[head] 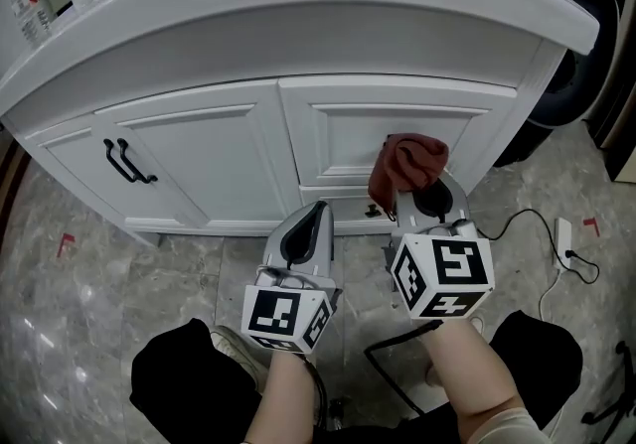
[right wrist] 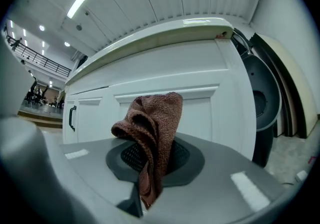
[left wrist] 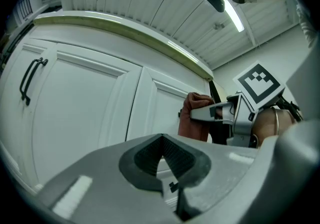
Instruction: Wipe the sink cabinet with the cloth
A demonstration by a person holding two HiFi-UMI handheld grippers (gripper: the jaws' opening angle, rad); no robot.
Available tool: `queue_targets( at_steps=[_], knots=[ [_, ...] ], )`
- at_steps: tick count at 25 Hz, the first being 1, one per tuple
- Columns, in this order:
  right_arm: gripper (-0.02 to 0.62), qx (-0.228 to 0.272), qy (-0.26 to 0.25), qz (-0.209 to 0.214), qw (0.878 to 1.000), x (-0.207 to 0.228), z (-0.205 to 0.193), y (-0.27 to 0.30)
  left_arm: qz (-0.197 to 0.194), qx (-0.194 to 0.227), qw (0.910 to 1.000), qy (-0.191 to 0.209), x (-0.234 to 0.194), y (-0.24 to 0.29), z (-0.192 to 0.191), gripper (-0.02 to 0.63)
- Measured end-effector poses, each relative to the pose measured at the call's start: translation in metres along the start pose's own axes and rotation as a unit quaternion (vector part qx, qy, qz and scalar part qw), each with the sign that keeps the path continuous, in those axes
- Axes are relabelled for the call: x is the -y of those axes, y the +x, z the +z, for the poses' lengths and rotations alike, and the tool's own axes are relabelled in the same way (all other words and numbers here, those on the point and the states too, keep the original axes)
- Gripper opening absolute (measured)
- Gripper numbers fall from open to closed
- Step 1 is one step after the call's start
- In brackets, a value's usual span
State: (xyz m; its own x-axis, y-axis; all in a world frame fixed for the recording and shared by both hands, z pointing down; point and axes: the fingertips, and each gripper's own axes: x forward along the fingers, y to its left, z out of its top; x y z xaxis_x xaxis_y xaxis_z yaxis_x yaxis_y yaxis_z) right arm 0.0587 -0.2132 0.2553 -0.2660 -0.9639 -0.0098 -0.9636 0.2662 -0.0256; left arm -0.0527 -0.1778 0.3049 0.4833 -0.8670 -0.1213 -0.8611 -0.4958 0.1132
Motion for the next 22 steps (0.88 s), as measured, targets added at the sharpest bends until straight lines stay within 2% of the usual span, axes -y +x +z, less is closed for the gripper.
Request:
queue_targets(
  at_steps=[6,14,22],
  knots=[
    [0.075,-0.002,0.017,-0.025,1.000,0.033,0.001,0.002,-0.005,-0.010,0.9999,0.001,0.005,0.004,-0.011,0.000],
    [0.077,-0.007,0.012,-0.024,1.000,0.044,-0.002,0.009,-0.006,-0.017,0.9998,-0.003,0.006,0.011,-0.018,0.000],
    [0.077,-0.012,0.004,-0.064,0.998,0.089,0.002,-0.009,-0.028,-0.019,0.9994,-0.003,0.027,0.024,-0.024,0.000]
  ],
)
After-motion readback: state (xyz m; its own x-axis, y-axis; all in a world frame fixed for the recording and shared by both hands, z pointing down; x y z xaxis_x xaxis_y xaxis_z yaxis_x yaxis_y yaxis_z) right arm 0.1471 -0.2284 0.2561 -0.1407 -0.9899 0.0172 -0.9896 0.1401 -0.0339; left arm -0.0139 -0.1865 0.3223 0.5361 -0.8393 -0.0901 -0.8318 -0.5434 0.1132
